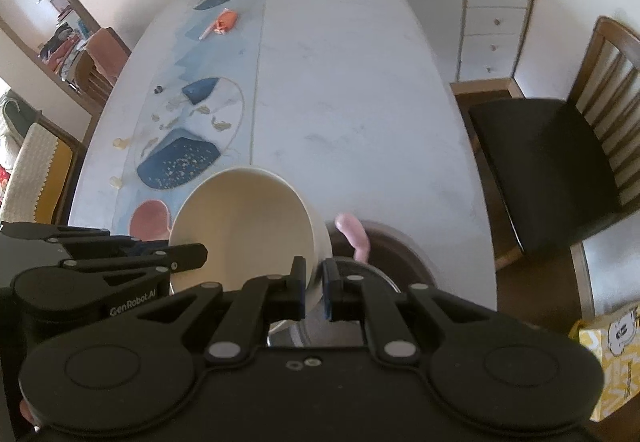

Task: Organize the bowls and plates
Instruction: 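Lift the cream bowl and carry it over the saucepan in the steel bowl, then lower the cream bowl into the pink saucepan with both grippers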

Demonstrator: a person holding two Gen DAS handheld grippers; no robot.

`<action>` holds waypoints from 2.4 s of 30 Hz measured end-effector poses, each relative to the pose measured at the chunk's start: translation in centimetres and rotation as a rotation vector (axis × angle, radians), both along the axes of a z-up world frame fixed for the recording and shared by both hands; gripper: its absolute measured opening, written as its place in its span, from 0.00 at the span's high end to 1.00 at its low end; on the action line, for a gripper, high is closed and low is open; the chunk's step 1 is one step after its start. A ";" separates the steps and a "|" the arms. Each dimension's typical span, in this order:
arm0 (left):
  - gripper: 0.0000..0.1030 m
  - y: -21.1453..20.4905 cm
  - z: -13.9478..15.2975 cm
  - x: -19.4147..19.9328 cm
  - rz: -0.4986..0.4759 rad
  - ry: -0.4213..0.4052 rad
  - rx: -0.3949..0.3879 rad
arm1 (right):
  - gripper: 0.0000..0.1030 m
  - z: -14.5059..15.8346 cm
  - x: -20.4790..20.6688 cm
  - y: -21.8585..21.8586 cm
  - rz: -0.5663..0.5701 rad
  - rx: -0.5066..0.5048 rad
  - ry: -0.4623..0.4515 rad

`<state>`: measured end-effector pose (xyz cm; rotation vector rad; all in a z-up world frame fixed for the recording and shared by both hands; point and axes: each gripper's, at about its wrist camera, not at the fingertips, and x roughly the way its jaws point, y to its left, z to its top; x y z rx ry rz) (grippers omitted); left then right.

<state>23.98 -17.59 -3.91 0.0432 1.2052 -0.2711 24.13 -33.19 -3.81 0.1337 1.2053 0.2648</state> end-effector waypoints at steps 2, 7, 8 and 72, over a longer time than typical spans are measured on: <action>0.94 -0.7 -0.3 -0.5 -0.014 0.003 0.003 | 0.92 -0.3 -0.6 -0.6 -0.009 -0.001 0.007; 0.94 -2.3 -1.0 -1.5 -0.036 0.011 0.017 | 0.92 -1.0 -1.9 -1.8 -0.024 -0.006 0.018; 0.94 -2.6 -1.2 -1.7 -0.039 0.010 0.020 | 0.92 -1.2 -2.0 -1.9 -0.026 -0.006 0.021; 0.93 -1.9 -4.3 -3.5 -0.092 -0.009 -0.061 | 0.77 -4.1 -4.1 -3.5 -0.006 -0.001 0.057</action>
